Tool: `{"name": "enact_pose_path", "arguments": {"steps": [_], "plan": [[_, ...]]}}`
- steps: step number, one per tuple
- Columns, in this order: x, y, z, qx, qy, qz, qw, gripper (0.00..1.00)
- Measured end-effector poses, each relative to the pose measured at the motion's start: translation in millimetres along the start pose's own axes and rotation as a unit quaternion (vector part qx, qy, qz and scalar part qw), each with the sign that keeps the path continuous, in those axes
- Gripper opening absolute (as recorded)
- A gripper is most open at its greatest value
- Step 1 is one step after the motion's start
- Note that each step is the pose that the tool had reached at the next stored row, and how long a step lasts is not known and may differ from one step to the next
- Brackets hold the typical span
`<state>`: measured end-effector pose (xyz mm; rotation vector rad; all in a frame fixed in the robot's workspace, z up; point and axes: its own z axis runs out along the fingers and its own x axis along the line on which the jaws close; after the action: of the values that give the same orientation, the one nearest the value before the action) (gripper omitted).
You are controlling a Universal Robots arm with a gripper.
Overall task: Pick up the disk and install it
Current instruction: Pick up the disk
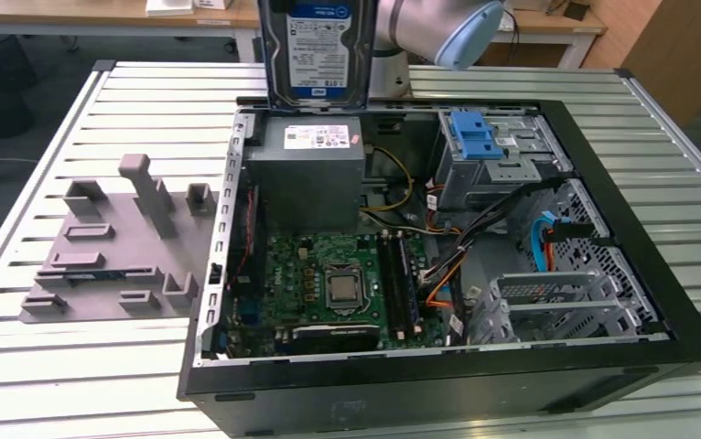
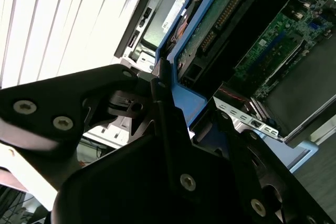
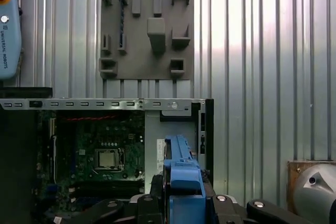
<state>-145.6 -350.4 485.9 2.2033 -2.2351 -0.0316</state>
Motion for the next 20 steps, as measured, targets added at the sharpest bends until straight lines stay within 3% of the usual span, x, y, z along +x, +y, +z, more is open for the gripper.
{"name": "enact_pose_path", "arguments": {"steps": [12,20], "plan": [[13.4,-4.0,-0.2,0.0001,-0.0001,0.004,1.0,0.36],[17.3,-11.1,-0.4,0.0001,-0.0001,0.005,1.0,0.36]]}}
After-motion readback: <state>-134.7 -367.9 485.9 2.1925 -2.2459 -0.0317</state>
